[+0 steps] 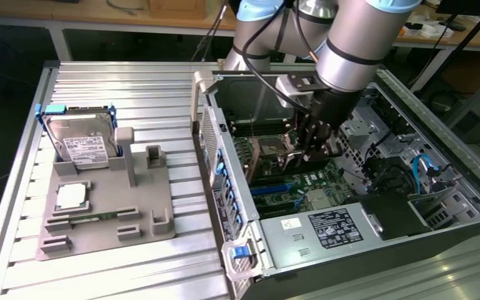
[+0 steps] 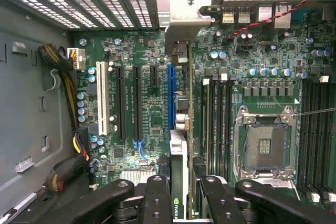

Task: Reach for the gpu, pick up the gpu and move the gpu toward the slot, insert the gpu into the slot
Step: 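Insert the gpu into the slot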

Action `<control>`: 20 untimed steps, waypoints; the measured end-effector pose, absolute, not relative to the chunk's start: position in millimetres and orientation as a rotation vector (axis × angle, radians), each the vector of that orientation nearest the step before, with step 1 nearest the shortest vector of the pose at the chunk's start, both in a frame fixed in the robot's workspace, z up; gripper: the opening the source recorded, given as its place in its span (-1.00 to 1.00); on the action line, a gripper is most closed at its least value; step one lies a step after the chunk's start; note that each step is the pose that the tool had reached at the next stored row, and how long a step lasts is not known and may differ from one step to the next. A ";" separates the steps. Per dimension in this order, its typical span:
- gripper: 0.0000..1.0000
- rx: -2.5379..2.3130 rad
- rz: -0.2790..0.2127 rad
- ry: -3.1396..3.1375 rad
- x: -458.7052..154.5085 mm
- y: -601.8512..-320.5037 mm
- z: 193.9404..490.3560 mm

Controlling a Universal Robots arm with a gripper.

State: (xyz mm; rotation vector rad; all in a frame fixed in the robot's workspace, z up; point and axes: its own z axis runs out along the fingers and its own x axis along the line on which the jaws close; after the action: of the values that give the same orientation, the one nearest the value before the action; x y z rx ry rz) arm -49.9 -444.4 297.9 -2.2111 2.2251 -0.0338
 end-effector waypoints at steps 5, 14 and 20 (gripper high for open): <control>-0.47 -2.211 -0.034 2.225 -49.9 -448.0 297.8; -0.47 -2.211 -0.034 2.225 -51.5 -448.1 297.4; -0.47 -2.211 -0.034 2.225 -55.1 -448.3 296.8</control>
State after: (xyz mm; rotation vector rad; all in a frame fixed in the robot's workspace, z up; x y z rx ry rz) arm -55.1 -448.3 296.8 -2.2109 2.2251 -0.0338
